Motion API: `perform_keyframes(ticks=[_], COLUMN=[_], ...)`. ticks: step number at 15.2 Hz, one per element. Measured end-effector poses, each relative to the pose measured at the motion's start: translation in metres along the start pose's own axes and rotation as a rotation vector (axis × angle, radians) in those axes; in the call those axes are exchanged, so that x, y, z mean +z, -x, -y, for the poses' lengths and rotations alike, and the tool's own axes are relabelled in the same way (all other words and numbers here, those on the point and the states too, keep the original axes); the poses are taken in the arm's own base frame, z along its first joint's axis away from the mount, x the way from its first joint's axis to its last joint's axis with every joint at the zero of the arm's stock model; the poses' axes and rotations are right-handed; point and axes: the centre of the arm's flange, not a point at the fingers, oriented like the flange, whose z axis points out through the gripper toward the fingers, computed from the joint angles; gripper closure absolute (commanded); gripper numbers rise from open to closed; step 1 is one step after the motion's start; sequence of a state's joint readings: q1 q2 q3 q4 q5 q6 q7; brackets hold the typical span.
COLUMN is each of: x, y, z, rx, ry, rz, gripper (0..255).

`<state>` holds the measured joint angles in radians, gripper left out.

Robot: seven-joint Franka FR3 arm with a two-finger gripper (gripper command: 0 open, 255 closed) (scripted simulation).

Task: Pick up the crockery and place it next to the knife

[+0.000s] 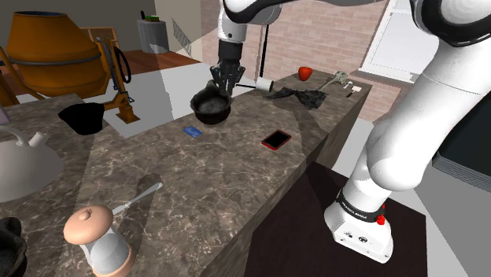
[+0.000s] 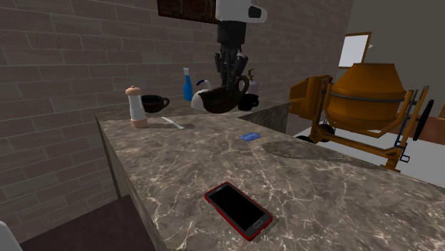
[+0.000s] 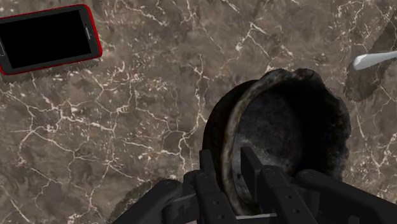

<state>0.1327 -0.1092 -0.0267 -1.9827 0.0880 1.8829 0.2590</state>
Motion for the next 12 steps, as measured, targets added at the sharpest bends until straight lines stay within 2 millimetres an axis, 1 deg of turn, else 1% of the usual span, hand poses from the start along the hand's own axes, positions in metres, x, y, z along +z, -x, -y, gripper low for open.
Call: perform_keyframes(ticks=[7, 10, 11, 12], x=[0.008, 0.011, 0.011, 0.011], y=[0.057, 0.083, 0.088, 0.098], z=[0.075, 0.105, 0.117, 0.124], rx=[0.000, 0.000, 0.000, 0.000], ry=[0.000, 0.000, 0.000, 0.000], rz=[-0.001, -0.001, -0.001, 0.000], gripper=[255, 255, 255, 255])
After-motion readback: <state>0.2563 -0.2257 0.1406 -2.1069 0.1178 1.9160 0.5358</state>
